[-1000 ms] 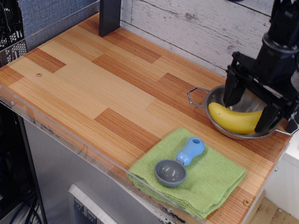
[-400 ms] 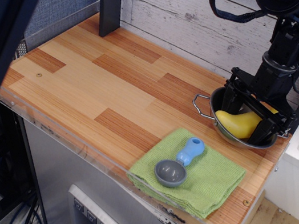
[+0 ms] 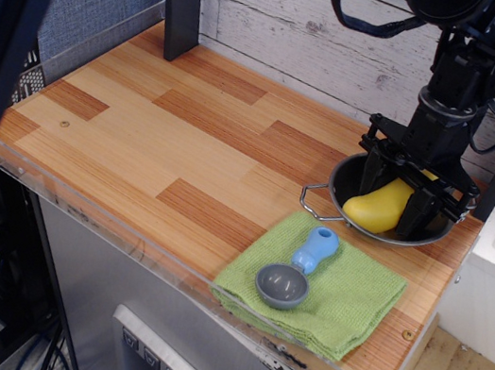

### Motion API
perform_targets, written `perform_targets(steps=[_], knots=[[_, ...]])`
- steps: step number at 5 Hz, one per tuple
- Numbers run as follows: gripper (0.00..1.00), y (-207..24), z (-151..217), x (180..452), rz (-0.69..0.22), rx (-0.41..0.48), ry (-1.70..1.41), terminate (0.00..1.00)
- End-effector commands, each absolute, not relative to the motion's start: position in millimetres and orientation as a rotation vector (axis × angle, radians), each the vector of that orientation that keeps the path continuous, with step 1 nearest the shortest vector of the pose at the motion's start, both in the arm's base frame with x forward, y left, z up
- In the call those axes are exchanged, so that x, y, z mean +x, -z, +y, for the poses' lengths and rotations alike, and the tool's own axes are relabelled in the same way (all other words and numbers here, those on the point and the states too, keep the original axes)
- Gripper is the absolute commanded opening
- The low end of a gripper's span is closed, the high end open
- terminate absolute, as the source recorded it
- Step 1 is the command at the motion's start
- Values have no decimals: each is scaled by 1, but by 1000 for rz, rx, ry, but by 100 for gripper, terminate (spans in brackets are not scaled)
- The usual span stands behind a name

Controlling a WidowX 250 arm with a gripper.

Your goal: Move the banana to the left edge of the table.

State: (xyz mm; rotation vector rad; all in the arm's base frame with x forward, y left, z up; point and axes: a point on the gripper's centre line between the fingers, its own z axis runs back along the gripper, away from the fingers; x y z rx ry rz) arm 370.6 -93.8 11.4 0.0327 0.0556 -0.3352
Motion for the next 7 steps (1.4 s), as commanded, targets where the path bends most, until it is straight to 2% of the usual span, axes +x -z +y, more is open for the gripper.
perform_targets(steps=[1,2,3,4,5,6,7], knots=[[0,-100,-89,380,-161,-38,317,0],[0,-130,-79,370,-211,-75,295,0],[0,-145,-44,346,-167,-69,254,0],[0,-154,-4,319,-104,-20,212,0],[0,-159,39,286,-65,-30,148,0],[0,-154,73,255,-28,-41,86,0],[0,-137,112,233,32,-22,-1,0]])
